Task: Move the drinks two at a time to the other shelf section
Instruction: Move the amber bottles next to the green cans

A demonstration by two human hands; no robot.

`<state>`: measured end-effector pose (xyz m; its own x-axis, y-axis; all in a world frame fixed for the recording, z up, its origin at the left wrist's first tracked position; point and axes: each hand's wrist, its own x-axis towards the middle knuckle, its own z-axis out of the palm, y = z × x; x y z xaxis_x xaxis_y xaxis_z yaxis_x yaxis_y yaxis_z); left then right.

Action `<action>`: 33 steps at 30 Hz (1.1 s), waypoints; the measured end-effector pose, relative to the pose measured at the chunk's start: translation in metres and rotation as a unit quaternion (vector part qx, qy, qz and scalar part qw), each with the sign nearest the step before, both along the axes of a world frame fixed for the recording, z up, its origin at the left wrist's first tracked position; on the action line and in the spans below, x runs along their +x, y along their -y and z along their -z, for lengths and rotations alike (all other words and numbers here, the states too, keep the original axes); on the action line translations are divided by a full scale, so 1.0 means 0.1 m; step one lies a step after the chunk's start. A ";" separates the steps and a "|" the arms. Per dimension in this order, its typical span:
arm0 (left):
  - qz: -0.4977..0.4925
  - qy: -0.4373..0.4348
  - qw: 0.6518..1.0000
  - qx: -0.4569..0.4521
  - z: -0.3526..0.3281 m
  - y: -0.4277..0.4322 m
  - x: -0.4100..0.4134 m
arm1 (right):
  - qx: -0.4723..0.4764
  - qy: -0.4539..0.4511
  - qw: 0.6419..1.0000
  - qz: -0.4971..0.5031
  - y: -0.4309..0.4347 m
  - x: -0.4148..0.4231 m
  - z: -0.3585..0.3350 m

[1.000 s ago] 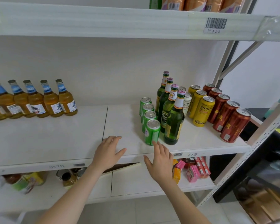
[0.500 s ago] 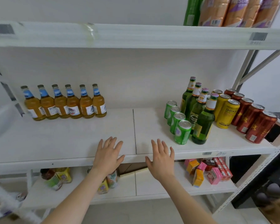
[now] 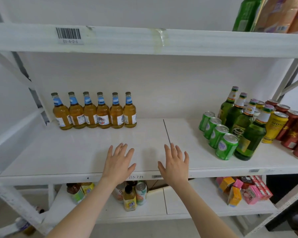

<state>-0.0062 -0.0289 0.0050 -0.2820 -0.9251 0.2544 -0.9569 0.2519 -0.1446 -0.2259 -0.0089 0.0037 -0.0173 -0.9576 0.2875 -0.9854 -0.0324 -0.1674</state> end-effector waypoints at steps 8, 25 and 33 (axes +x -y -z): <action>-0.020 -0.026 0.999 -0.029 -0.14 0.71 0.30 | -0.008 -0.024 1.000 -0.002 0.74 0.27 -0.05; 0.008 -0.195 0.977 -0.084 -0.52 2.36 1.13 | -0.014 0.074 0.997 -0.020 2.42 1.20 -0.34; 0.004 -0.317 0.948 -0.022 -0.58 2.91 0.95 | 0.047 0.277 0.960 -0.011 2.99 1.38 -0.19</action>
